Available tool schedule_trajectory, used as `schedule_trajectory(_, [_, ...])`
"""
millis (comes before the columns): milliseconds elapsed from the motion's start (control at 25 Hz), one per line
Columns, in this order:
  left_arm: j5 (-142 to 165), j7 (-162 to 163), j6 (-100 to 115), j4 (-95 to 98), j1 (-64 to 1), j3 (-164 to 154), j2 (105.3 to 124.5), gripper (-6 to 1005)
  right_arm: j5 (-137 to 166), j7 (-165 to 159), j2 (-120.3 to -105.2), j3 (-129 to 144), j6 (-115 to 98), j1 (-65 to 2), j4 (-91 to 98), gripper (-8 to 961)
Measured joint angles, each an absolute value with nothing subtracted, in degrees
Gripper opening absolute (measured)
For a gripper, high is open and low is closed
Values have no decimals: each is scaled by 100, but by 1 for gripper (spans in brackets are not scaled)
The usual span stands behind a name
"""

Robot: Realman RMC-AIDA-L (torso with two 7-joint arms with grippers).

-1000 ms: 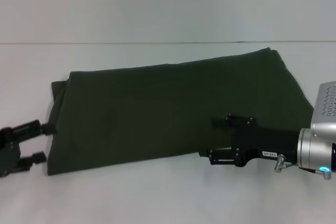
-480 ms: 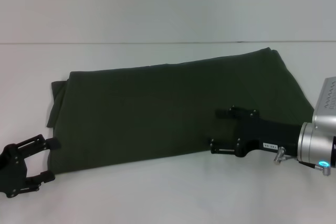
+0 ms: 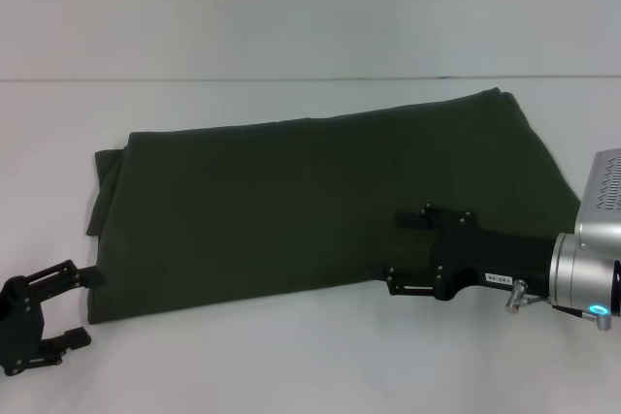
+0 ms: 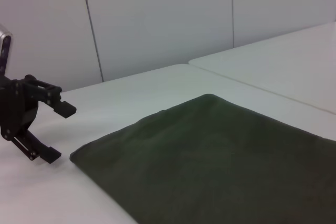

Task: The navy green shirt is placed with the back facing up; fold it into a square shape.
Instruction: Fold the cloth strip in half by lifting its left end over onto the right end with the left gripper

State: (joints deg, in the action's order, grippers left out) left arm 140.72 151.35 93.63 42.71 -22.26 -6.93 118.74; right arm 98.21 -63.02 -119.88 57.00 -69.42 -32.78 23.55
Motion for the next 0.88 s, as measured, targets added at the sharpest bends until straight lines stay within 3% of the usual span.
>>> schedule_trajectory(880, [14053, 15195, 8711, 3927, -2407, -726, 11869, 933, 9817, -6301, -11997, 5722, -6991, -3251, 2345, 915])
